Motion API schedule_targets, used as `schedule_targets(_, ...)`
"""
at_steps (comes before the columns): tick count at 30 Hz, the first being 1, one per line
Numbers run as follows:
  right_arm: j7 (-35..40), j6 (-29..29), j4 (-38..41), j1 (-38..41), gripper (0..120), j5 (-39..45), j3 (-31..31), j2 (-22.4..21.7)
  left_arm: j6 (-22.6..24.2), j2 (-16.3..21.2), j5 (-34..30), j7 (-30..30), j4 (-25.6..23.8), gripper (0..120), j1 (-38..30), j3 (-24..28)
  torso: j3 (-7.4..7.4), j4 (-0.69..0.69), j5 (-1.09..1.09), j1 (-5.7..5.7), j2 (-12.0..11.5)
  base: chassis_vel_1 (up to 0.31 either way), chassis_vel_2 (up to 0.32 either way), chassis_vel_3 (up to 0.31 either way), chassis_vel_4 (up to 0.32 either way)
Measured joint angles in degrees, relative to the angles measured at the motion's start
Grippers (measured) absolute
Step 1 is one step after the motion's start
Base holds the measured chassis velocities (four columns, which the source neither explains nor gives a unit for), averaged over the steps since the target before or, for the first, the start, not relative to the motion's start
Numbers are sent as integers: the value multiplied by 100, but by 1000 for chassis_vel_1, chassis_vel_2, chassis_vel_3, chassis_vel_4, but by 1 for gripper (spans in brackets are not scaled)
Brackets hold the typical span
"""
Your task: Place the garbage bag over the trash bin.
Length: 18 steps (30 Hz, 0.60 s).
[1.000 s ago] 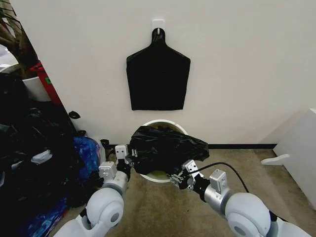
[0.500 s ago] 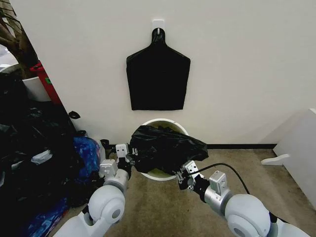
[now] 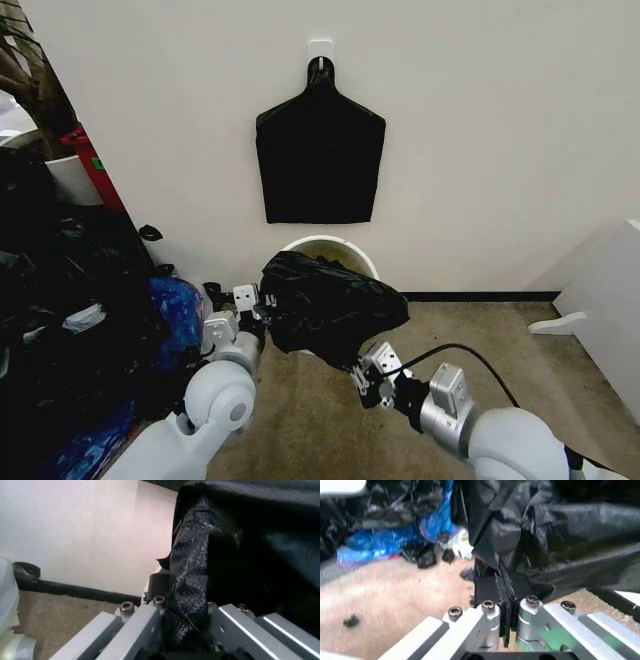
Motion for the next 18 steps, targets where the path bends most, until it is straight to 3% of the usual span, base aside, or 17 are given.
schedule_targets(9,-696,417,-761,98,0,-980,-392,101,5,49,-56,1,22,2,-42,-32,0,0,0,0,0,0,0,0,0)
schedule_targets(18,-802,631,-1398,119,0,-1466,-343,291,17,57,-134,-6,-34,2,-70,-34,0,0,0,0,0,0,0,0,0)
